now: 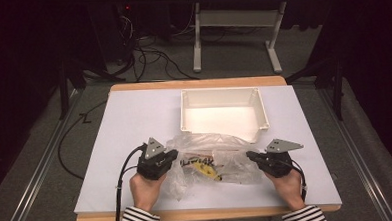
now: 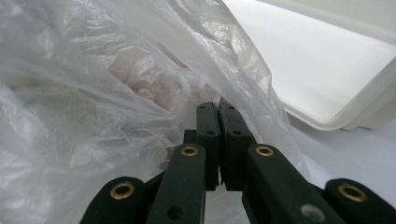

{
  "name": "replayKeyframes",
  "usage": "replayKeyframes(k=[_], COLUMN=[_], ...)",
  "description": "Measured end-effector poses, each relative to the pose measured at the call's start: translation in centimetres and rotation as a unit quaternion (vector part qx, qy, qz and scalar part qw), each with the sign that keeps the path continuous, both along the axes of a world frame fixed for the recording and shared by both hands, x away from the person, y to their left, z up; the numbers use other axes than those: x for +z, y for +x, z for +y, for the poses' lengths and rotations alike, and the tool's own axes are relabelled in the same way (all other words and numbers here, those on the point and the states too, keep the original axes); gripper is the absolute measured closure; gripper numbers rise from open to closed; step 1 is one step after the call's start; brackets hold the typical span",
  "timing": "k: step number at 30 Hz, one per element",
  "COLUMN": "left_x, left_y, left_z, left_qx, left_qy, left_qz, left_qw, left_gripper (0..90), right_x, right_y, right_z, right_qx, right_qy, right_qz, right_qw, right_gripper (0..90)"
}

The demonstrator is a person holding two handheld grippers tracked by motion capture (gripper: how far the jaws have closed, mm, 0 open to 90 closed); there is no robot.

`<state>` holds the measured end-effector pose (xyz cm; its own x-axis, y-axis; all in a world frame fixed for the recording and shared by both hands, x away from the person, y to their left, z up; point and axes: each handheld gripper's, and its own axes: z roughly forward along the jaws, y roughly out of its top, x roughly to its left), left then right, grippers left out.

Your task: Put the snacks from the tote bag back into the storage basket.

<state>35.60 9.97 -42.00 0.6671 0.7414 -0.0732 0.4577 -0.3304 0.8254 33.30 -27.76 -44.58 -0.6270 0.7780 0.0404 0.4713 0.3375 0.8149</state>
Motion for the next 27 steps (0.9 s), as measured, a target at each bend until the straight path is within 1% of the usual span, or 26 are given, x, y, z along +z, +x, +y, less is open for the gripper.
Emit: replayKeyframes(k=[3, 4, 6, 7, 8, 11, 12, 14, 16, 20, 22, 25, 26, 27], left_x=[-0.7, -1.1, -1.6, -2.0, -2.0, -2.4, -2.7, -2.8, -3.2, -3.4, -3.6, -4.1, -4.4, -4.4], left_y=[1.1, 1.5, 2.0, 2.3, 2.3, 2.7, 3.0, 3.2, 3.4, 3.5, 3.6, 3.8, 3.9, 3.9], left_z=[-0.3, -0.4, -0.7, -0.9, -0.9, -1.2, -1.2, -1.3, -1.4, -1.4, -1.4, -1.5, -1.7, -1.7], left_qx=[0.009, 0.012, 0.016, 0.017, 0.017, 0.016, 0.015, 0.014, 0.012, 0.011, 0.009, 0.008, 0.008, 0.008], left_qy=[0.006, 0.012, 0.021, 0.022, 0.022, 0.025, 0.025, 0.027, 0.027, 0.027, 0.029, 0.030, 0.037, 0.037], left_qz=[0.010, 0.018, 0.028, 0.035, 0.035, 0.047, 0.056, 0.059, 0.073, 0.078, 0.081, 0.092, 0.094, 0.094], left_qw=[0.9999, 0.9997, 0.9993, 0.9990, 0.9990, 0.9984, 0.9980, 0.9978, 0.9969, 0.9966, 0.9963, 0.9953, 0.9949, 0.9949], left_gripper=[89.6, 89.9, 90.0, 90.0, 90.0, 90.0, 90.0, 90.0, 90.0, 90.0, 90.0, 90.0, 90.0, 90.0], right_x=[0.0, -0.1, -0.1, -0.4, -0.4, -0.7, -0.8, -0.9, -1.3, -1.6, -1.8, -2.1, -2.4, -2.4], right_y=[0.3, 0.4, 0.6, 0.9, 0.9, 1.4, 1.6, 1.8, 2.2, 2.6, 2.9, 3.0, 3.2, 3.2], right_z=[-0.1, -0.1, -0.2, -0.2, -0.2, -0.4, -0.4, -0.4, -0.4, -0.5, -0.4, -0.5, -0.6, -0.6], right_qx=[-0.003, -0.005, -0.008, -0.010, -0.010, -0.016, -0.020, -0.022, -0.025, -0.028, -0.031, -0.030, -0.033, -0.033], right_qy=[-0.002, 0.000, -0.001, -0.003, -0.003, -0.005, -0.005, -0.005, -0.007, -0.009, -0.012, -0.015, -0.017, -0.017], right_qz=[0.002, 0.004, 0.007, 0.011, 0.011, 0.019, 0.024, 0.027, 0.032, 0.035, 0.042, 0.045, 0.048, 0.048], right_qw=[1.0000, 1.0000, 0.9999, 0.9999, 0.9999, 0.9997, 0.9995, 0.9994, 0.9992, 0.9989, 0.9986, 0.9984, 0.9981, 0.9981], right_gripper=[88.9, 89.0, 89.4, 89.7, 89.7, 89.8, 89.9, 89.9, 89.9, 90.0, 90.0, 90.0, 90.0, 90.0])
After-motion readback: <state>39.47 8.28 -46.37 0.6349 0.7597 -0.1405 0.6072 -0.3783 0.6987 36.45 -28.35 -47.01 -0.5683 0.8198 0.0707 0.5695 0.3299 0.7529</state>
